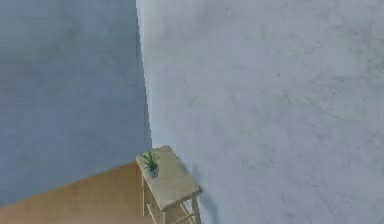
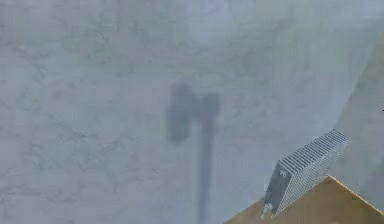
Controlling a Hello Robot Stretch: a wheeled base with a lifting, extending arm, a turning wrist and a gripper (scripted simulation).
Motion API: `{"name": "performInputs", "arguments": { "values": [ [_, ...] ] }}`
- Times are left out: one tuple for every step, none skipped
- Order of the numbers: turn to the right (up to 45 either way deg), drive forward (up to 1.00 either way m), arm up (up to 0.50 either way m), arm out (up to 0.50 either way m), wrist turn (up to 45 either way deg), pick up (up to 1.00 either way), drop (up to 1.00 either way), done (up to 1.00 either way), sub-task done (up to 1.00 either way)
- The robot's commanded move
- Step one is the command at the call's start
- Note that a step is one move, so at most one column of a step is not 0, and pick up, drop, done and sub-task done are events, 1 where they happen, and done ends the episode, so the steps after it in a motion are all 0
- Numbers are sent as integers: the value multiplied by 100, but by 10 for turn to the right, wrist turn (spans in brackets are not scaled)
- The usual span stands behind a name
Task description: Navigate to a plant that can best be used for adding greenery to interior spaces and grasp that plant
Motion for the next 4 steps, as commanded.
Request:
{"name": "performInputs", "arguments": {
  "values": [
    [-300, 0, 0, 0, 0, 0, 0, 0, 0],
    [0, 15, 0, 0, 0, 0, 0, 0, 0],
    [-450, 0, 0, 0, 0, 0, 0, 0, 0],
    [-210, 0, 0, 0, 0, 0, 0, 0, 0]
  ]
}}
